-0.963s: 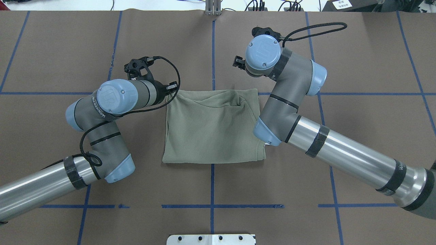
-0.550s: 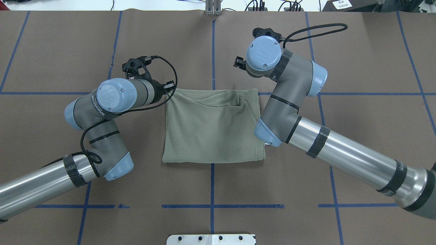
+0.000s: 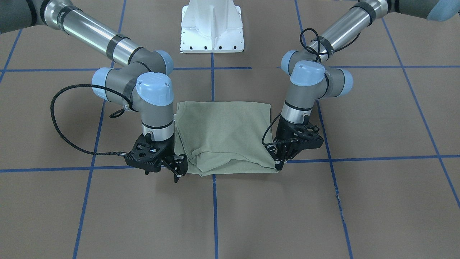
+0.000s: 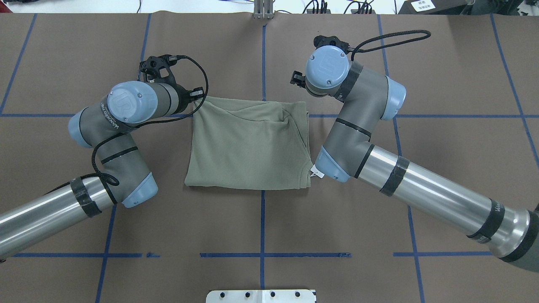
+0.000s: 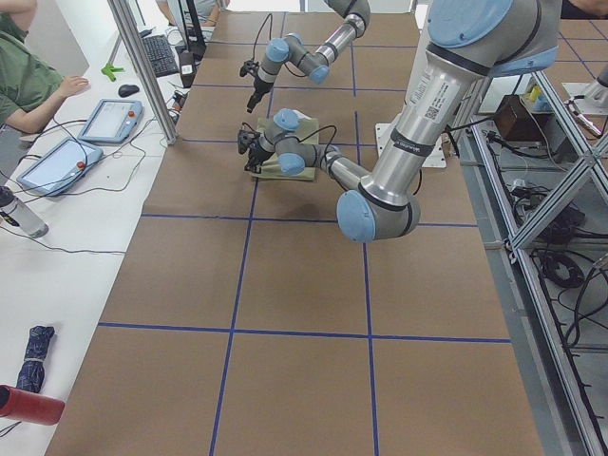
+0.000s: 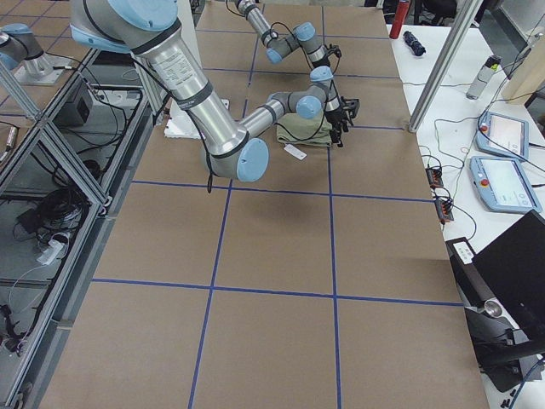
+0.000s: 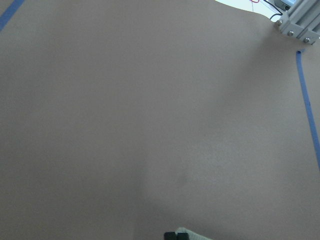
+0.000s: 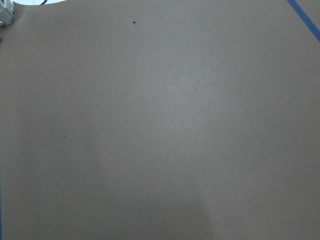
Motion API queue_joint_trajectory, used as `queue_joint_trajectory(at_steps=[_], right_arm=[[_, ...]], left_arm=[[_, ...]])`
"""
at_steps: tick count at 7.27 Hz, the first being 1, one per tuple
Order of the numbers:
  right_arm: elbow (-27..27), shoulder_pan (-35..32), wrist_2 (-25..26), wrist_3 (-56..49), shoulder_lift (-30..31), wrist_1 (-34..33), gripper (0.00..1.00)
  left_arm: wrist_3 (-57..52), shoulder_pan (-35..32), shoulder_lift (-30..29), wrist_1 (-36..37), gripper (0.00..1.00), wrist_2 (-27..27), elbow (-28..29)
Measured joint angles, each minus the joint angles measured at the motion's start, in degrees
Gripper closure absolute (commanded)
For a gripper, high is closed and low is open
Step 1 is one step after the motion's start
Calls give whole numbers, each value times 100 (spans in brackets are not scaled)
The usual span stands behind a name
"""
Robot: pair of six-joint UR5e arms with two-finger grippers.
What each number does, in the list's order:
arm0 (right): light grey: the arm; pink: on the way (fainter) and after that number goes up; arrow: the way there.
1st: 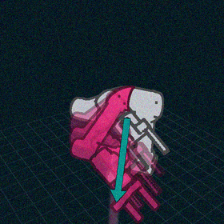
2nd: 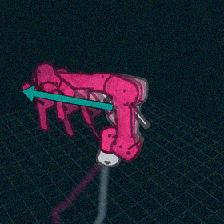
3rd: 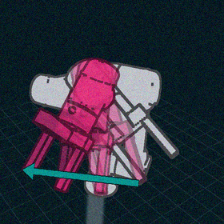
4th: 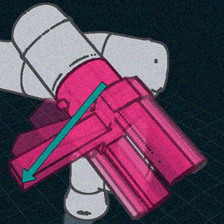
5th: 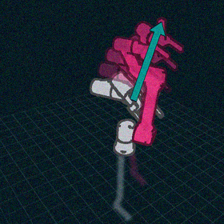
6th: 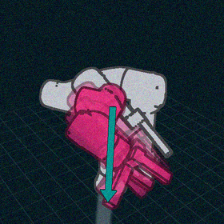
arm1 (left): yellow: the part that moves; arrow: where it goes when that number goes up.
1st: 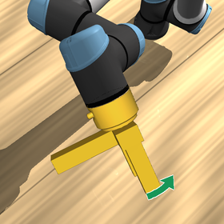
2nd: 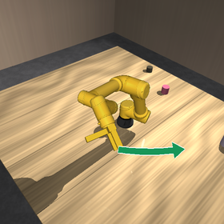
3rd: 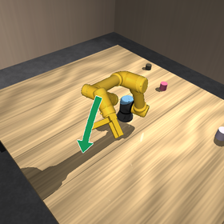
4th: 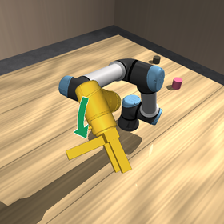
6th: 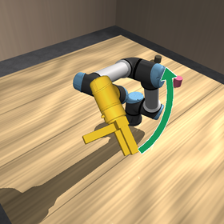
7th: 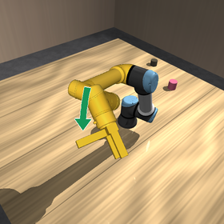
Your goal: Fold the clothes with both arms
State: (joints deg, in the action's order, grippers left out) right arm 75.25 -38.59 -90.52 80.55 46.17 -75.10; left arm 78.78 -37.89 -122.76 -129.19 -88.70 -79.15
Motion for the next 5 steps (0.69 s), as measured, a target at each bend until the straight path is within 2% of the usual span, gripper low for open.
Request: queue_joint_trajectory(at_steps=[2,3,5], right_arm=[[27,-169,-293,-597,85,-18,0],[58,-450,-797,-1125,186,-53,0],[398,-1384,-1985,-2855,861,-74,0]], left_arm=[[-763,-118,15,12,0,-111,-19],[-1364,-388,77,69,0,-467,-142],[-3005,-1242,689,295,0,-1553,-791]])
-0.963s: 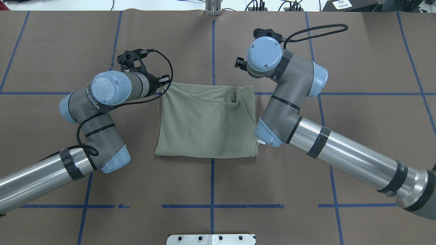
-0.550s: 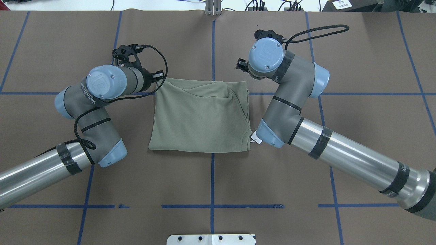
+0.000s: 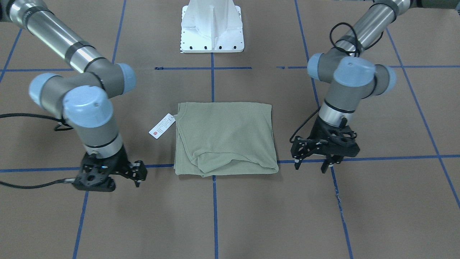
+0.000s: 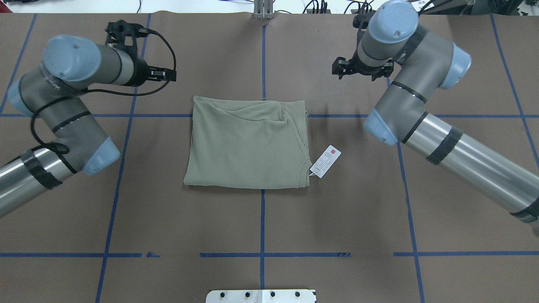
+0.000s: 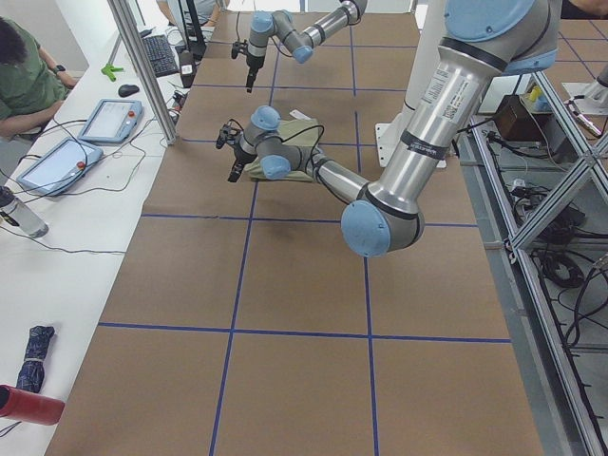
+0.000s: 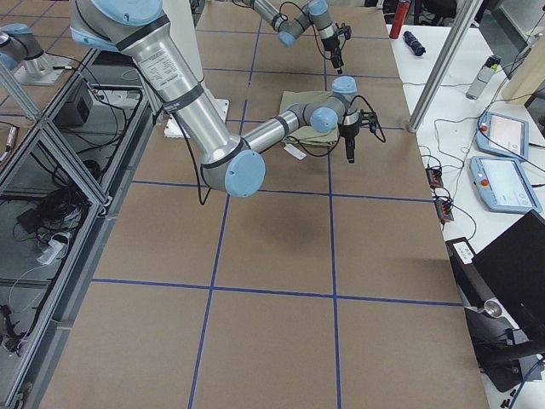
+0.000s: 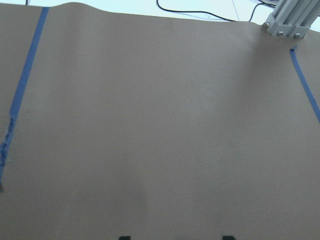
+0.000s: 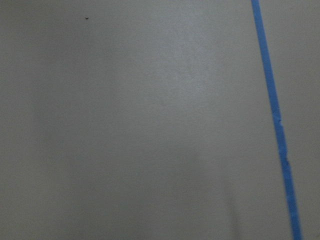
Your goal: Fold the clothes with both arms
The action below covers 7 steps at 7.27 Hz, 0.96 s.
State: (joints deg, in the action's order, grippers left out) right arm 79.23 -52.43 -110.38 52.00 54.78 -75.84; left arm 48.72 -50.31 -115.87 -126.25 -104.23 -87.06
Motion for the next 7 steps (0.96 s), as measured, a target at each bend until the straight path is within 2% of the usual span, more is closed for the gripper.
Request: queue_joint_trajectory(at_steps=[1,3,4,5,7], right_arm=[[154,-631,-625,-1222,449,-4,0],[219,-1897,-1685,-3562,1172,-240,0],[224,-2392,-1920,-4632,1507,-537,0],[198,-2763,-1936,-5549,1949,-697,0],[212,-3414,-1893,-6314,2791,-476,0]], left_arm=[[-897,-470,405,178,0,-402,-329],[-2707,-1619,1075,519,0,-1396,-576],[-3438,-2222,1363,830,0,-1971,-598],[-3887,-2679,1723,1089,0,-2349,-586],[-4217,-3337,2139,1369,0,-2589,-300]])
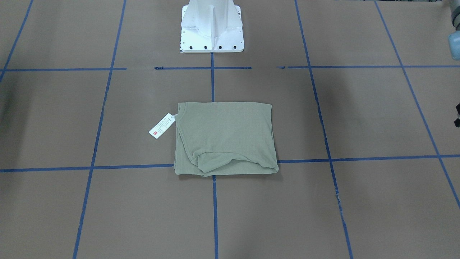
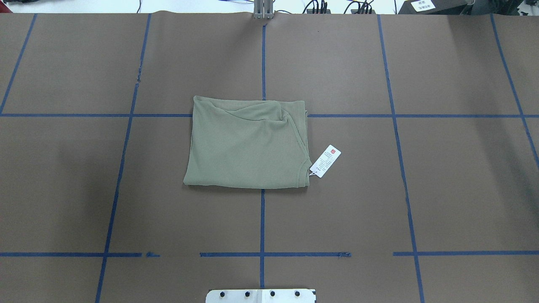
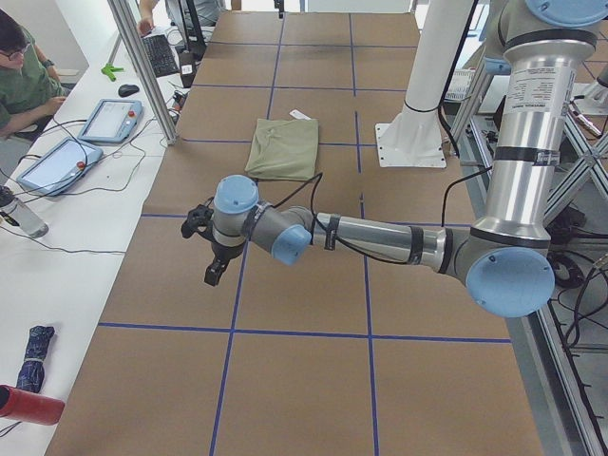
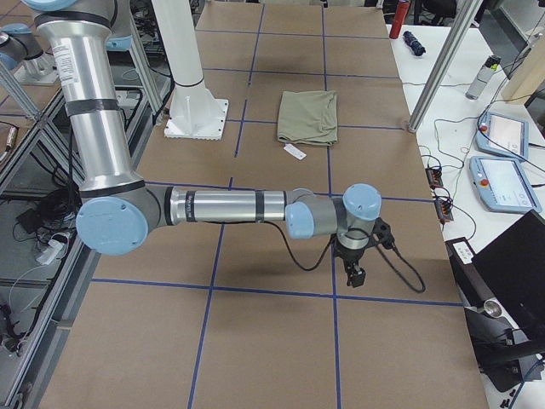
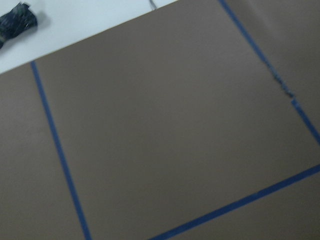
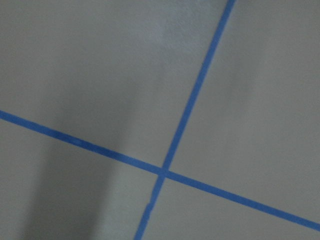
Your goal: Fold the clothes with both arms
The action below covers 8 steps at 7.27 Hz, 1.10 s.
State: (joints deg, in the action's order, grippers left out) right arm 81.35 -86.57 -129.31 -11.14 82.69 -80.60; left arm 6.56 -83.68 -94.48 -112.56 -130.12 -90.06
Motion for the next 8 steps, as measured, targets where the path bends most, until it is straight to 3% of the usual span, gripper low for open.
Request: queue_joint_trajectory(at_steps=[1,4,8], right_arm=[[20,-259,-103,-64,183,26,0],[607,-616,-222,-93,280,-1125,0],[849,-641,-329,-84,414,-1337,0]], left_arm=[[-181,-257,11,415,0,-27,94],[-1380,-696,-95,2225,0,-47,59],[-1489,-812,-13,2673,0,3,-96]])
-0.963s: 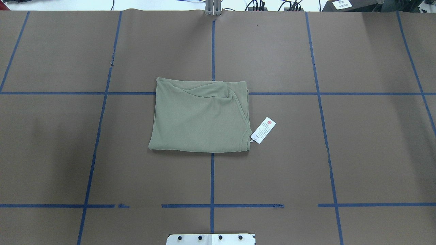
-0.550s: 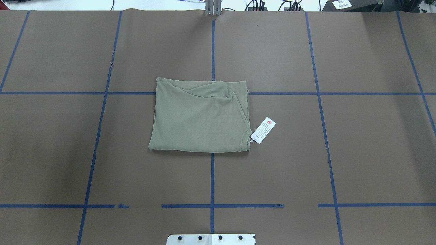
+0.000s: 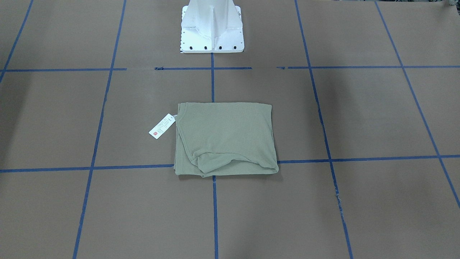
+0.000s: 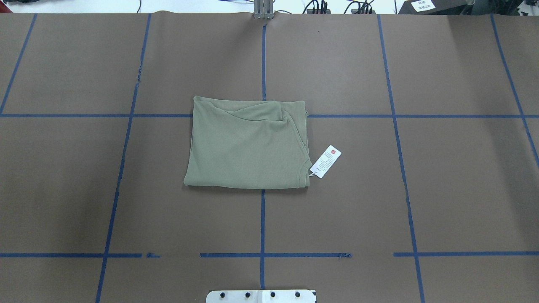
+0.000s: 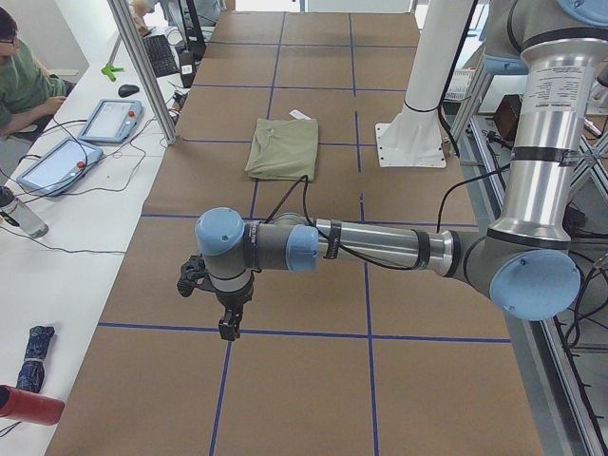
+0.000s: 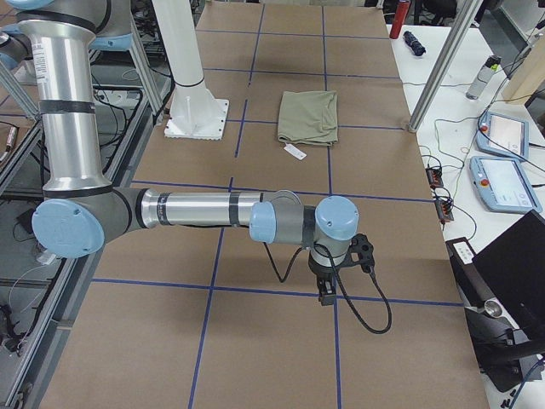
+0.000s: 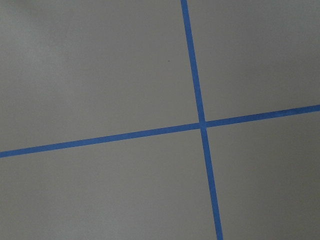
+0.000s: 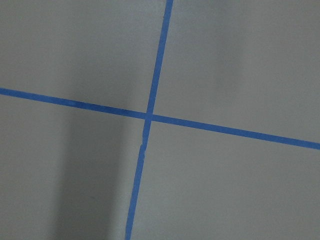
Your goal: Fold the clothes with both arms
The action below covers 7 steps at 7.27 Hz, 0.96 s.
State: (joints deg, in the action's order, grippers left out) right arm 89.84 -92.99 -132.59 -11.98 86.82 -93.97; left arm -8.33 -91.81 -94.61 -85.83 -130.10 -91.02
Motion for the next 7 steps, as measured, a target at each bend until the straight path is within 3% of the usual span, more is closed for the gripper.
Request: queue_joint_trajectory(at_steps=[7], right_arm=[[11,1,14,-17,106,36,0]], left_arm=[[-21,45,106,-76,0,-14,-245]])
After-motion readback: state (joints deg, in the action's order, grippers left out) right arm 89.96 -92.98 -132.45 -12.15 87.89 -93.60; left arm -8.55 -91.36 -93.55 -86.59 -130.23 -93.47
